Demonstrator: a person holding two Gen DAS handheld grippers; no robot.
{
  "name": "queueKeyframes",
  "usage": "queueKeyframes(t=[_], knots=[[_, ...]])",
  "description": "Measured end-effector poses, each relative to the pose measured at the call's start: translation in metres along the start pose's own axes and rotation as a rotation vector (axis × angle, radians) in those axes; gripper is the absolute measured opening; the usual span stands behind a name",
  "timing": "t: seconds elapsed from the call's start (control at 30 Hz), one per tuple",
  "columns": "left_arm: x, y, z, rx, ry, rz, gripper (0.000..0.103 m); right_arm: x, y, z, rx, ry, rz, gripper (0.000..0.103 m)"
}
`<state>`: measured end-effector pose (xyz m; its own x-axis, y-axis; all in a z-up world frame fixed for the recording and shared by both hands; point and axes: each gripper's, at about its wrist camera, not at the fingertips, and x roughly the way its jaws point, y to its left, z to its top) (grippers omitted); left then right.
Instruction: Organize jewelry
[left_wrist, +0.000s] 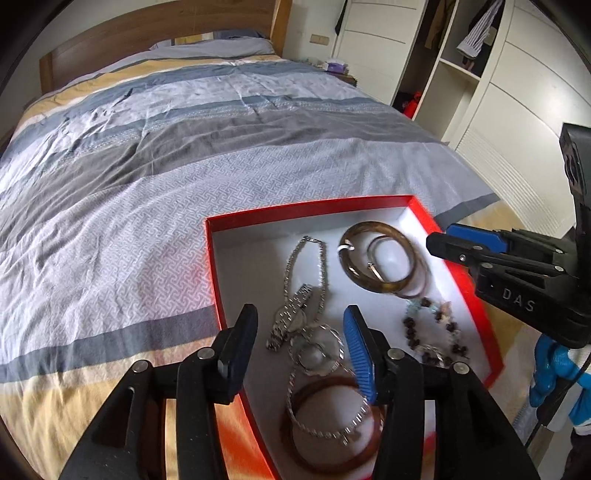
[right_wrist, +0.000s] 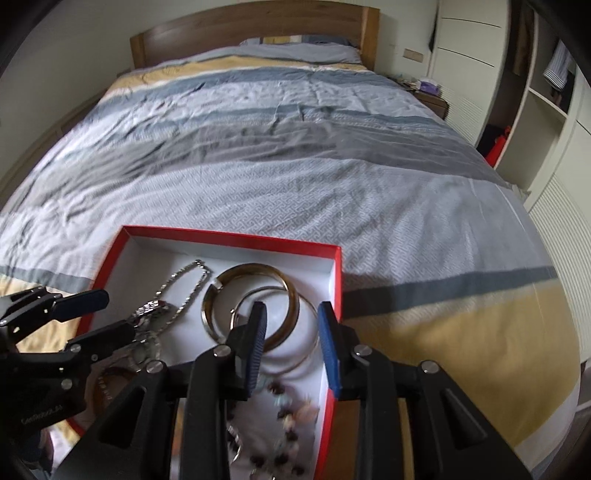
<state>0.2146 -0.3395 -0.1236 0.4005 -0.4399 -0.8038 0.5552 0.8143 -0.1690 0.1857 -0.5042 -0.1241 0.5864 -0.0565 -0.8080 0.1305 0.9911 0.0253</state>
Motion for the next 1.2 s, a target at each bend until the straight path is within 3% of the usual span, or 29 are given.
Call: queueKeyframes(t=[0.13, 0.23, 0.47, 0.8, 1.2], knots=[[-0.03, -0.007, -0.009, 0.011, -0.017, 0.004, 0.053, -0.026, -0.004, -0.009, 0.035, -0.022, -0.002, 0.028], [-0.055, -0.009, -0.017, 0.004, -0.039, 0.034, 0.063, -0.047, -0.006, -0.016, 0.065, -0.04, -0.003, 0.029], [-0.121, 0.001, -0.048, -0.051, -0.081, 0.164, 0.078, -0.101, 0.01, -0.036, 0.1, -0.094, 0.015, 0.037], [-0.228, 0.014, -0.105, -0.09, -0.194, 0.331, 0.092, -0.177, 0.077, -0.073, 0.073, -0.168, 0.088, 0.047], [-0.331, 0.033, -0.172, -0.157, -0.331, 0.429, 0.102, -0.236, 0.144, -0.122, 0.018, -0.209, 0.089, 0.057]])
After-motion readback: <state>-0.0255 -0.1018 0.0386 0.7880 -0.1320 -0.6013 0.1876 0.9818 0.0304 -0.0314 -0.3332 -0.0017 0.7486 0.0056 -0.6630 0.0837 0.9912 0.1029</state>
